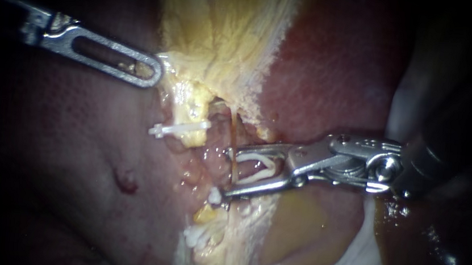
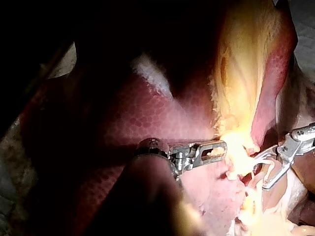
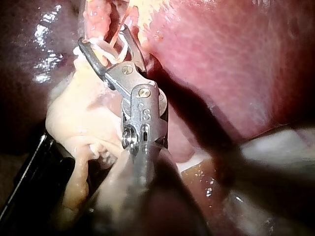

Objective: Clipping second clip right tube

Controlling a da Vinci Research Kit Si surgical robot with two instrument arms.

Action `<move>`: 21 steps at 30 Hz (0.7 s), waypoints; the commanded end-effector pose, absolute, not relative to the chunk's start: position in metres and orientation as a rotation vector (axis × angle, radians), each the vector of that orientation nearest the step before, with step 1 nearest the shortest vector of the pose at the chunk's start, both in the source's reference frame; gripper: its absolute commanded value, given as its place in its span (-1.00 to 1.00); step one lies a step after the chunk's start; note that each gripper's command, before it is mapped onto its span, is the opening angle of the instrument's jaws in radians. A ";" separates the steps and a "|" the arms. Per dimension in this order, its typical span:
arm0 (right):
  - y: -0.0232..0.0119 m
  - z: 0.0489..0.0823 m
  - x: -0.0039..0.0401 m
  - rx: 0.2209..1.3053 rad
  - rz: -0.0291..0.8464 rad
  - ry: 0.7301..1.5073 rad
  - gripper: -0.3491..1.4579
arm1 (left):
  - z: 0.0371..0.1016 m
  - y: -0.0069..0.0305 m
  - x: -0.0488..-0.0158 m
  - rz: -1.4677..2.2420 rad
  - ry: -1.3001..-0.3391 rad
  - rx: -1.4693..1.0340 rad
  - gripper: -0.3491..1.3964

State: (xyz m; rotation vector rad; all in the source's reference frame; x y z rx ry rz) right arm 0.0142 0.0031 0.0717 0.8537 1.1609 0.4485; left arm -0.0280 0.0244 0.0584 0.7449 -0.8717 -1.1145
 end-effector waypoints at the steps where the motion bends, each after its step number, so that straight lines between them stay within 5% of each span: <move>1: 0.0030 0.0718 0.0144 0.864 0.449 1.162 -0.07 | 0.0584 0.0243 -0.0281 -1.114 -0.872 0.746 -1.00; 21: 0.0017 0.0712 0.0155 0.974 0.454 1.234 -0.07 | 0.0587 0.0243 -0.0281 -1.112 -0.872 0.748 -1.00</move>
